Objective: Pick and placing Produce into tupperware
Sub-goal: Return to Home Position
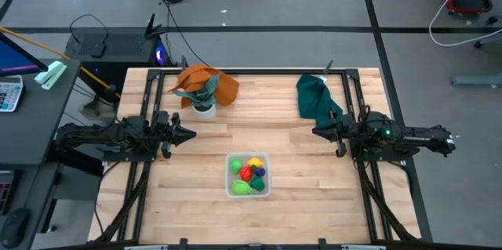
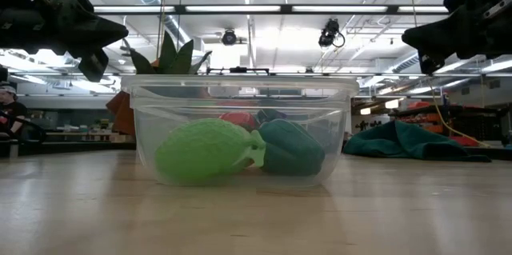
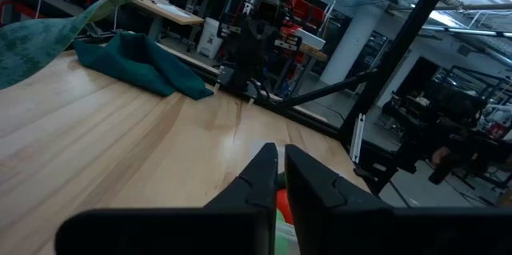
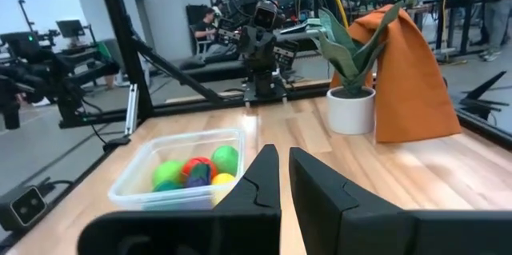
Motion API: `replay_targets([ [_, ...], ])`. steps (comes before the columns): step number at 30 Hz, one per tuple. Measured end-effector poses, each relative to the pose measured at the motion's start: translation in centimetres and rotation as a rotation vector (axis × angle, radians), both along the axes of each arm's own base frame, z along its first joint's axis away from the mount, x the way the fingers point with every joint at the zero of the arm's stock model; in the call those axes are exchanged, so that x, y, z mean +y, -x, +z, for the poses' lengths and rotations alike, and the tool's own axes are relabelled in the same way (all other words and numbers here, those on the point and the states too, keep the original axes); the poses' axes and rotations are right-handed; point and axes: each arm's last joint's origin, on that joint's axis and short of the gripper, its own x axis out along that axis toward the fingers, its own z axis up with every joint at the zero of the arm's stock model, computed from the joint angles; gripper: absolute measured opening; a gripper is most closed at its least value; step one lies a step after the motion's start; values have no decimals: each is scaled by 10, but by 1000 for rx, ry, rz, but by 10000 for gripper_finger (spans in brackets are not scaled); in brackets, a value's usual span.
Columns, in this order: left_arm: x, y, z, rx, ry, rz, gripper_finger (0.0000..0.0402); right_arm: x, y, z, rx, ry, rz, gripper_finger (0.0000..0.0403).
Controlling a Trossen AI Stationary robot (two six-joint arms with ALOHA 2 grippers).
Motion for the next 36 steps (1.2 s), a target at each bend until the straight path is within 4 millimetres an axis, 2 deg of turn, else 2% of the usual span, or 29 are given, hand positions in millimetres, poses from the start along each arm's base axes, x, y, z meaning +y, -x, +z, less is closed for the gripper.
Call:
replay_targets([
  [6, 0, 0, 0, 1, -22, 1, 39, 0, 0, 0, 1, -42, 3, 0],
  [17, 0, 0, 0, 8, -364, 13, 24, 0, 0, 0, 1, -42, 3, 0],
  [22, 0, 0, 0, 8, -375, 14, 26, 0, 0, 0, 1, -42, 3, 0],
  [27, 0, 0, 0, 10, -457, 16, 35, 0, 0, 0, 1, -42, 3, 0],
  [36, 0, 0, 0, 9, -419, 15, 37, 0, 0, 0, 1, -43, 3, 0],
])
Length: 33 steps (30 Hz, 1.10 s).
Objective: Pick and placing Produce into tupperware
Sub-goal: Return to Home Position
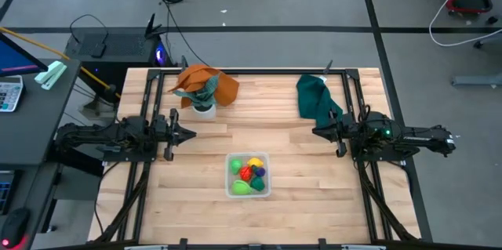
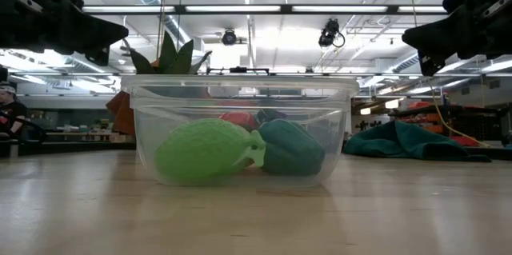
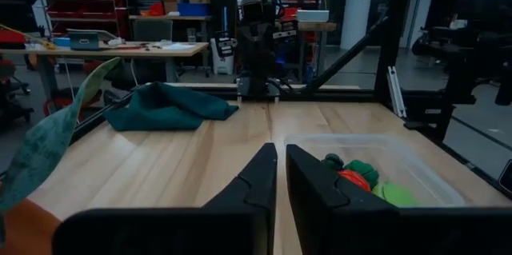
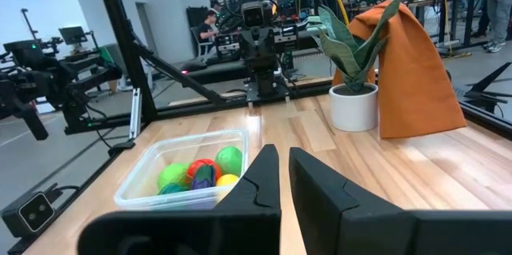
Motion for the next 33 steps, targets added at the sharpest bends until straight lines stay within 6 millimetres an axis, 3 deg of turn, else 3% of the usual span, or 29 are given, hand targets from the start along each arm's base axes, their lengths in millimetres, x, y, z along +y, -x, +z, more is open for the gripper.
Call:
replay_targets([
  [33, 0, 0, 0, 0, 0, 0, 25, 0, 0, 0, 0, 0, 0, 0],
])
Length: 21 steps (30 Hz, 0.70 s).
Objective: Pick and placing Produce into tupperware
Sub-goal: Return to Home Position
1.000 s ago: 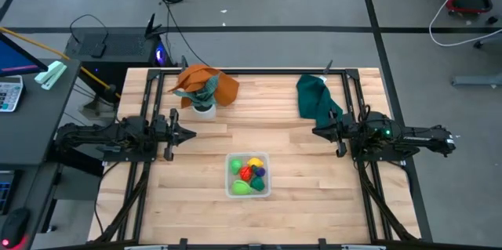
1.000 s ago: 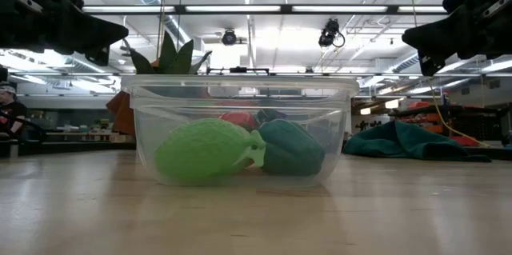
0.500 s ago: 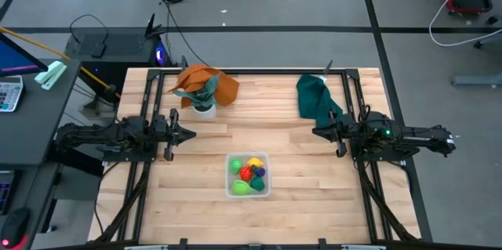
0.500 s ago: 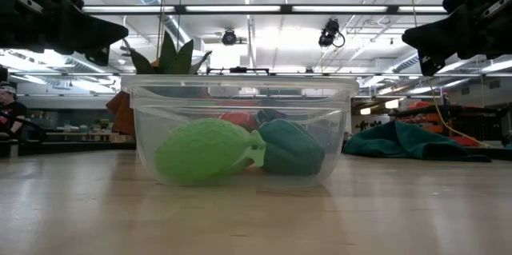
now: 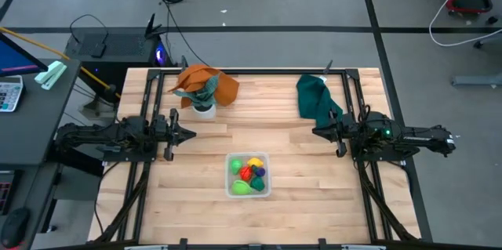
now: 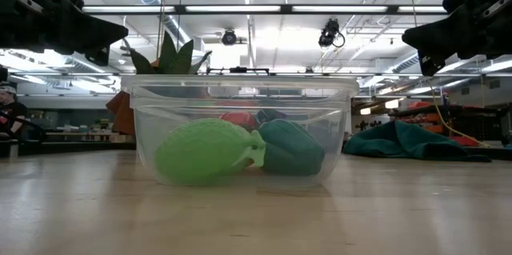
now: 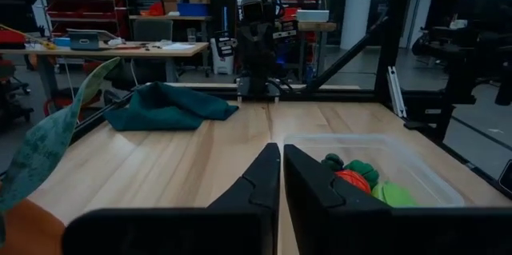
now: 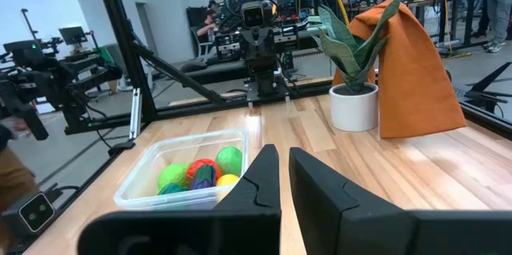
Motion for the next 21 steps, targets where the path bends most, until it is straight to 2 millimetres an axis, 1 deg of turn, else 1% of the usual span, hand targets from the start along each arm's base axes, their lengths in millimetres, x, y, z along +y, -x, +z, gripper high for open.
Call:
replay_targets([
  [10, 0, 0, 0, 0, 0, 0, 39, 0, 0, 0, 0, 0, 0, 0],
  [21, 0, 0, 0, 0, 0, 0, 25, 0, 0, 0, 0, 0, 0, 0],
])
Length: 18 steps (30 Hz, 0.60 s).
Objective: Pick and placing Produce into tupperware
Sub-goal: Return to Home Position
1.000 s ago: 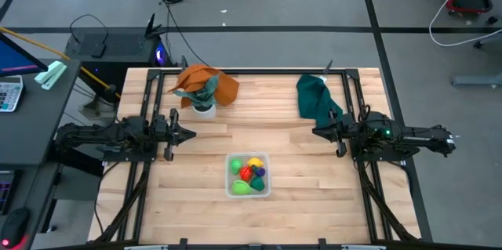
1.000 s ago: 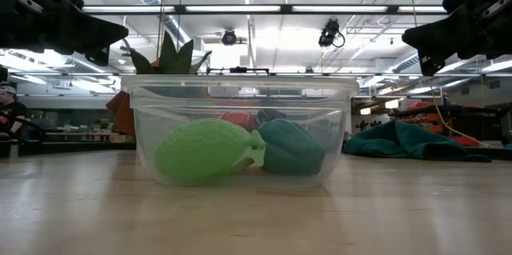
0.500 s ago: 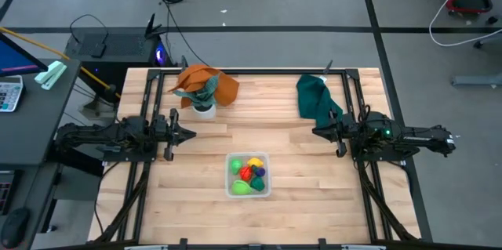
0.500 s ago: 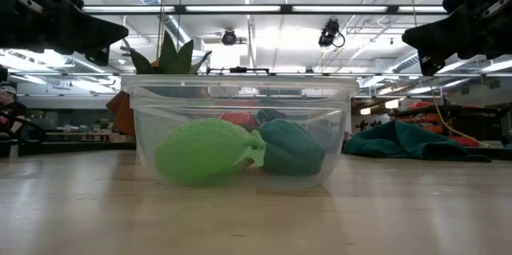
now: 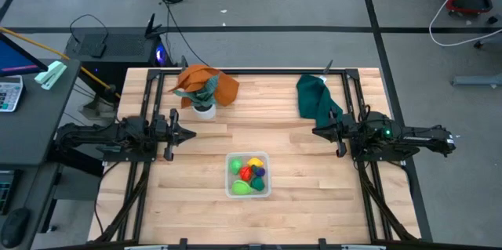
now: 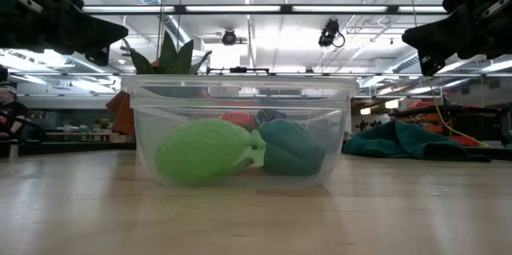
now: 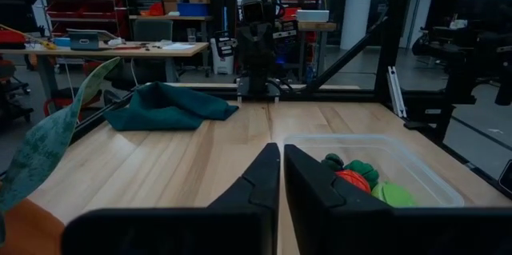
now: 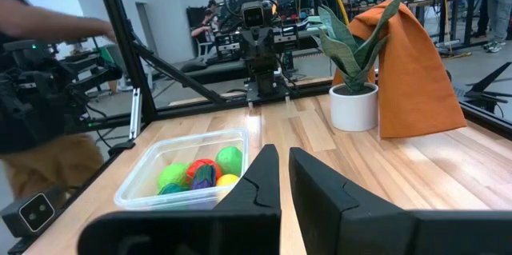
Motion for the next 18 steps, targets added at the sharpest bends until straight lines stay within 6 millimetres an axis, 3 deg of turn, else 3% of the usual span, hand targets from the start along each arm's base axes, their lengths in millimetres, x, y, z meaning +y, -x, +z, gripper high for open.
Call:
replay_targets([
  [18, 0, 0, 0, 0, 0, 0, 30, 0, 0, 0, 0, 0, 0, 0],
])
